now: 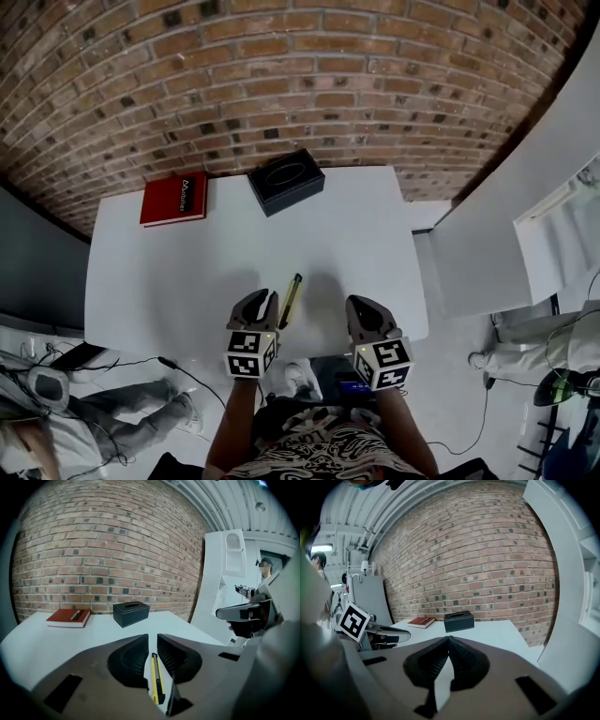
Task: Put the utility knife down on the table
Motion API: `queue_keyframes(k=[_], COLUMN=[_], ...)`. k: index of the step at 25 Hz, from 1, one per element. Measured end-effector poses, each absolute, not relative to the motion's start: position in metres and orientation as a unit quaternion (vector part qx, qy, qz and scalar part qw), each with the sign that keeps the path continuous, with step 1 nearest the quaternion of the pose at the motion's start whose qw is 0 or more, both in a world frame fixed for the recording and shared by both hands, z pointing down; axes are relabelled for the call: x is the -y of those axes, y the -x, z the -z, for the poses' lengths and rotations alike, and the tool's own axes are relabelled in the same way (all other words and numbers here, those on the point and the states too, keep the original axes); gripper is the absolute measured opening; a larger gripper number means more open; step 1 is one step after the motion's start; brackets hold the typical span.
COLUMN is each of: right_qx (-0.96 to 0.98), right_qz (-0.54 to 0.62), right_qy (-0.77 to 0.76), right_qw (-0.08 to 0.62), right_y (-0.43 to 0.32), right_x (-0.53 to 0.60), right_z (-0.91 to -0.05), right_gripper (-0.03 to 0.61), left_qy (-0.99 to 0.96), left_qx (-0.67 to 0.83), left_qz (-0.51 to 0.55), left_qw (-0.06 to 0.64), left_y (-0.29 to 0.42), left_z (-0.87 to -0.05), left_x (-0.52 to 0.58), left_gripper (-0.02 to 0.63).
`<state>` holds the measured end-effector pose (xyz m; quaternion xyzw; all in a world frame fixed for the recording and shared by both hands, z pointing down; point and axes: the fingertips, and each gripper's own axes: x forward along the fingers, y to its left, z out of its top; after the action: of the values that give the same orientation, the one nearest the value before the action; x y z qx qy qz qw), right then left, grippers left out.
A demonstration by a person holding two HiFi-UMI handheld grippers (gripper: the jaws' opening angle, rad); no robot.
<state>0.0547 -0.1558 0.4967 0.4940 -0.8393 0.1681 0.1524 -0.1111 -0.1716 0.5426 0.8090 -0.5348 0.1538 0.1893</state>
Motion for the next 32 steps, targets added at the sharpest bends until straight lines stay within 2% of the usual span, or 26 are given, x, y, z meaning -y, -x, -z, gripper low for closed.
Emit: queue_keyframes(k=[3,10,32], right_qx=[0.844,0.848,0.857], right_qz=[-0.156,-0.137,-0.121], right_qy=[-0.493,-0.494,-0.487], right_qw=[0.142,0.131,0.120], right_y=[-0.046,-0.041,-0.040], right_x=[0.153,0.136,0.127], right_z=[-0.485,-0.468,-0.454], right_gripper=[0.000,0.000,0.000], left_qy=[-0.808,-0.811,-0.818], left_qx=[0.551,0.556,0.545], left_qz=[-0.163,-0.158,-0.107], left_qw=[0.133,0.092,0.147], left_y=[0.121,0.125,0.125], left_z=[-0.517,-0.490,-0.486], left_x=[0.170,0.162,0.149], left_gripper=[0.031,0.021,0.020])
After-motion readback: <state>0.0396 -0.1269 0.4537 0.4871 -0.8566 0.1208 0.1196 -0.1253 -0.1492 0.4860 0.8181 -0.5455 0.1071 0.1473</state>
